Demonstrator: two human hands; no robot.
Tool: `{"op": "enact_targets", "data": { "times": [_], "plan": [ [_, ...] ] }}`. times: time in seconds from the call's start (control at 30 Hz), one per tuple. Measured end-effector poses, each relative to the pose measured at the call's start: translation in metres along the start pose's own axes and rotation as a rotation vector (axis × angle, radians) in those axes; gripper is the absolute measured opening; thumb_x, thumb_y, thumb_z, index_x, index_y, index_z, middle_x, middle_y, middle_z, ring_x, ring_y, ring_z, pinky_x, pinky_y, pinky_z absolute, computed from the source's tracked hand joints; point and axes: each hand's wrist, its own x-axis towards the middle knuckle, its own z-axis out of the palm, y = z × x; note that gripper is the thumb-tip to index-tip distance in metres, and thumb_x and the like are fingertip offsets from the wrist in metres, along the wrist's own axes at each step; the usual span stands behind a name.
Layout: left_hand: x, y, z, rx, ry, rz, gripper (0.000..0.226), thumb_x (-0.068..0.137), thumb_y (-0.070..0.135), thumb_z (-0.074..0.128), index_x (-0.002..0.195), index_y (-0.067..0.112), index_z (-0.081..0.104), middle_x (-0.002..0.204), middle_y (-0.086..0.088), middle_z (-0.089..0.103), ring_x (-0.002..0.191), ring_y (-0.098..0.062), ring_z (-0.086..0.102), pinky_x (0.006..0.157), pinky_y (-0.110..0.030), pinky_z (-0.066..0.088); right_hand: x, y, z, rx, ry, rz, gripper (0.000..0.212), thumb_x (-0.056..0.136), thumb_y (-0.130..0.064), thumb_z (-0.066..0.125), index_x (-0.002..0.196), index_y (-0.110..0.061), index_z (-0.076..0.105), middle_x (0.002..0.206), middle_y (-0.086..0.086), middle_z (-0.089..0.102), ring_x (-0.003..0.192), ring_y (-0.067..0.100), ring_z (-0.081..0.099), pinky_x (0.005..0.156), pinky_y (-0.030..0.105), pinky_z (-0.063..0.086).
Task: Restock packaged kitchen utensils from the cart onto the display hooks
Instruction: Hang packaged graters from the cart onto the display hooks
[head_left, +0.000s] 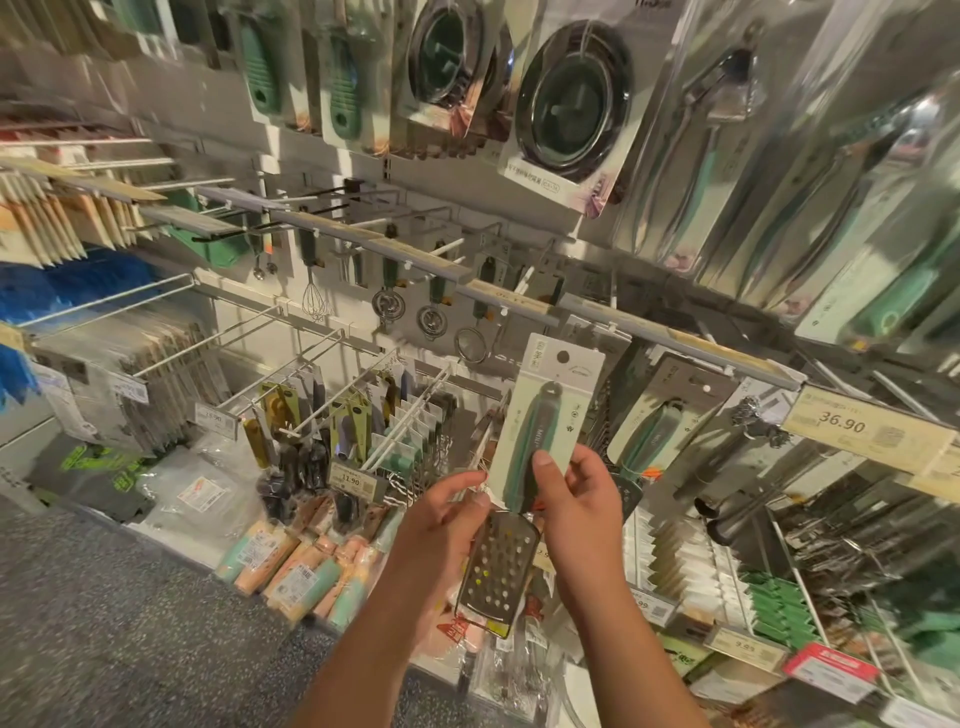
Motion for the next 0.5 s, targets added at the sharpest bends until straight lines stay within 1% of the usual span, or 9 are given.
{"op": "enact_targets", "data": {
  "times": [0.03,0.1,0.2,0.23,0.27,0.33,0.4,0.43,0.5],
  "plan": [
    [-0.001,0.001,0.0,0.009,-0.012,0.006,0.021,0.099,0.037,0.067,0.11,0.055,0.07,0.112,-0.014,0.075,0.108,-0.035,0.071,0.102,-0.055,0.054,0.001,0.0,-0.003,0.003,0.023,-0.004,0.007,0.101,-0.016,0.064,0.106,-0.016,0.068,0.096,0.005,0.077,0.086,0.024,0.071,0.08,0.049,0.057],
    [-0.001,0.001,0.0,0.018,-0.019,0.034,0.021,0.1,0.035,0.067,0.113,0.051,0.069,0.11,-0.002,0.076,0.107,-0.023,0.072,0.1,-0.044,0.057,0.002,0.0,-0.007,0.016,0.059,-0.015,0.008,0.102,-0.017,0.063,0.108,-0.016,0.068,0.097,0.004,0.078,0.089,0.025,0.072,0.078,0.046,0.057],
    [-0.002,0.002,0.001,0.003,-0.034,0.051,0.023,0.1,0.028,0.067,0.118,0.043,0.066,0.099,0.009,0.076,0.099,-0.012,0.073,0.093,-0.033,0.059,0.004,-0.004,-0.011,0.038,0.105,-0.019,0.009,0.103,-0.016,0.061,0.109,-0.014,0.068,0.095,0.0,0.078,0.083,0.017,0.071,0.069,0.029,0.056],
    [-0.003,0.003,0.001,0.002,-0.033,0.053,0.023,0.1,0.028,0.067,0.117,0.043,0.065,0.099,0.012,0.077,0.097,-0.009,0.074,0.09,-0.029,0.06,0.005,-0.003,-0.012,0.033,0.114,-0.017,0.009,0.103,-0.017,0.061,0.107,-0.014,0.068,0.091,-0.001,0.077,0.079,0.016,0.069,0.067,0.028,0.055],
    [-0.002,0.003,0.001,-0.002,-0.03,0.053,0.023,0.1,0.027,0.067,0.116,0.044,0.064,0.1,0.013,0.078,0.096,-0.007,0.074,0.086,-0.026,0.059,0.006,-0.003,-0.013,0.023,0.117,-0.017,0.008,0.103,-0.018,0.061,0.105,-0.014,0.068,0.088,0.0,0.075,0.076,0.017,0.066,0.067,0.031,0.053],
    [-0.002,0.004,0.001,-0.013,-0.027,0.052,0.023,0.1,0.027,0.067,0.117,0.043,0.064,0.103,0.011,0.078,0.095,-0.005,0.075,0.084,-0.023,0.058,0.009,-0.003,-0.013,-0.005,0.12,-0.035,0.013,0.103,-0.024,0.063,0.1,-0.011,0.066,0.084,0.009,0.068,0.074,0.022,0.059,0.068,0.04,0.047],
    [-0.002,0.006,0.001,-0.023,-0.026,0.05,0.023,0.101,0.028,0.066,0.119,0.041,0.064,0.106,0.01,0.078,0.096,-0.005,0.074,0.086,-0.025,0.058,0.012,-0.003,-0.012,-0.007,0.125,-0.036,0.014,0.103,-0.026,0.063,0.101,-0.013,0.067,0.088,0.014,0.071,0.075,0.025,0.061,0.069,0.042,0.049],
    [-0.002,0.006,0.001,-0.029,-0.024,0.051,0.024,0.101,0.027,0.066,0.12,0.04,0.064,0.106,0.009,0.078,0.097,-0.006,0.075,0.087,-0.026,0.058,0.014,-0.003,-0.011,-0.005,0.131,-0.032,0.011,0.103,-0.026,0.063,0.103,-0.016,0.068,0.092,0.013,0.073,0.078,0.025,0.065,0.071,0.042,0.051],
    [-0.002,0.006,0.0,-0.045,-0.018,0.051,0.024,0.1,0.026,0.066,0.121,0.038,0.064,0.104,0.009,0.079,0.097,-0.007,0.075,0.09,-0.029,0.059,0.016,-0.004,-0.009,-0.004,0.146,-0.024,0.012,0.103,-0.024,0.062,0.11,-0.019,0.07,0.095,0.001,0.078,0.085,0.021,0.072,0.076,0.039,0.057]
  ]
}}
